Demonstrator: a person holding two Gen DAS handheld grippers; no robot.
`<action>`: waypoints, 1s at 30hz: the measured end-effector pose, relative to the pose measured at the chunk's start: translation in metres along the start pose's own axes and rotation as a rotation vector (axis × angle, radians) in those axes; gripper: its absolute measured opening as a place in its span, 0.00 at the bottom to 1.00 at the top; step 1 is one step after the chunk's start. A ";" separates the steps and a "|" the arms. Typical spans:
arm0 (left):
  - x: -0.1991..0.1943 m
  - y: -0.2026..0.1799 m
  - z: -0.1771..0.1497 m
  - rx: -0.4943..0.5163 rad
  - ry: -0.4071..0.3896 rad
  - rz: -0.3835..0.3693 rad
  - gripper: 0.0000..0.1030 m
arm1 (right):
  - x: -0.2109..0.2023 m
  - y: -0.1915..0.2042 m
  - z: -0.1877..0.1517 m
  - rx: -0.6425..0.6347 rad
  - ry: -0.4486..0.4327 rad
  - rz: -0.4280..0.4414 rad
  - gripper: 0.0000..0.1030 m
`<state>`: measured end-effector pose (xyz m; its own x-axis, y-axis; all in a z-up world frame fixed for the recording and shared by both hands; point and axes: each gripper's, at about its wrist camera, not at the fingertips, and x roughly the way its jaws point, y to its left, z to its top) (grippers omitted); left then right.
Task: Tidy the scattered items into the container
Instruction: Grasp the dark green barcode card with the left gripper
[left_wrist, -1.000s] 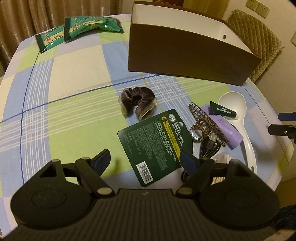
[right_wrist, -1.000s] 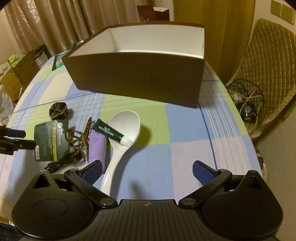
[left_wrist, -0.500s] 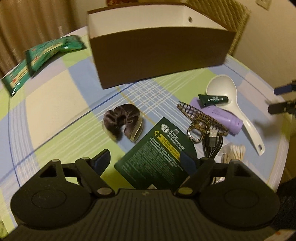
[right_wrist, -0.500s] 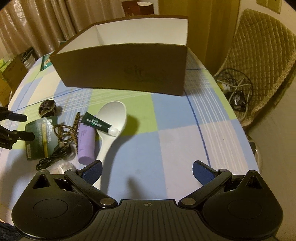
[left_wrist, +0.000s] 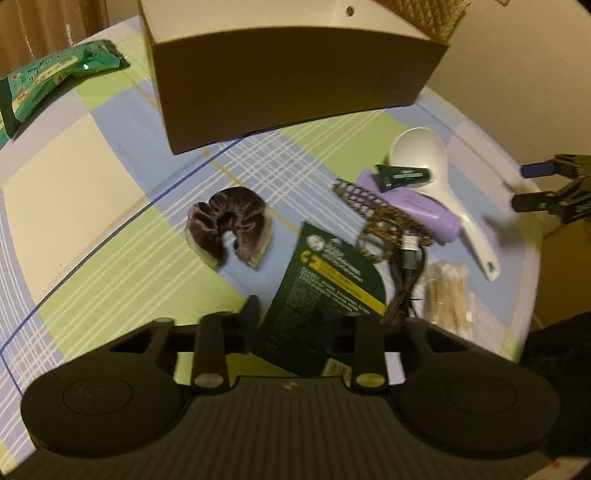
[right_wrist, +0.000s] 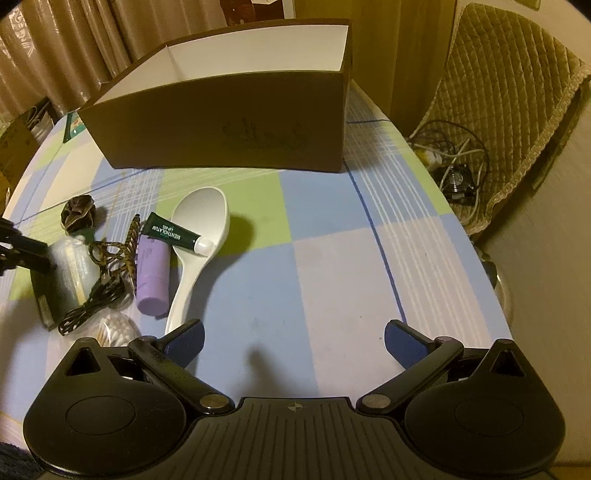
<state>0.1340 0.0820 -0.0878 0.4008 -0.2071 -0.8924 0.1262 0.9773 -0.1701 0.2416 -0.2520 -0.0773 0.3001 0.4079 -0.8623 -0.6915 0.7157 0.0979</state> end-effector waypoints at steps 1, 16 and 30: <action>-0.005 -0.003 -0.002 0.005 -0.007 -0.003 0.19 | 0.000 0.000 -0.001 0.001 0.001 -0.001 0.98; 0.000 0.009 -0.007 -0.095 -0.044 -0.081 0.57 | -0.003 0.003 -0.007 -0.013 0.007 -0.006 0.98; -0.003 -0.004 0.006 -0.084 -0.089 -0.185 0.00 | -0.005 -0.020 -0.016 0.064 0.034 -0.064 0.98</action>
<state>0.1382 0.0787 -0.0818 0.4571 -0.3829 -0.8028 0.1303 0.9217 -0.3654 0.2433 -0.2780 -0.0828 0.3191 0.3417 -0.8840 -0.6277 0.7750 0.0730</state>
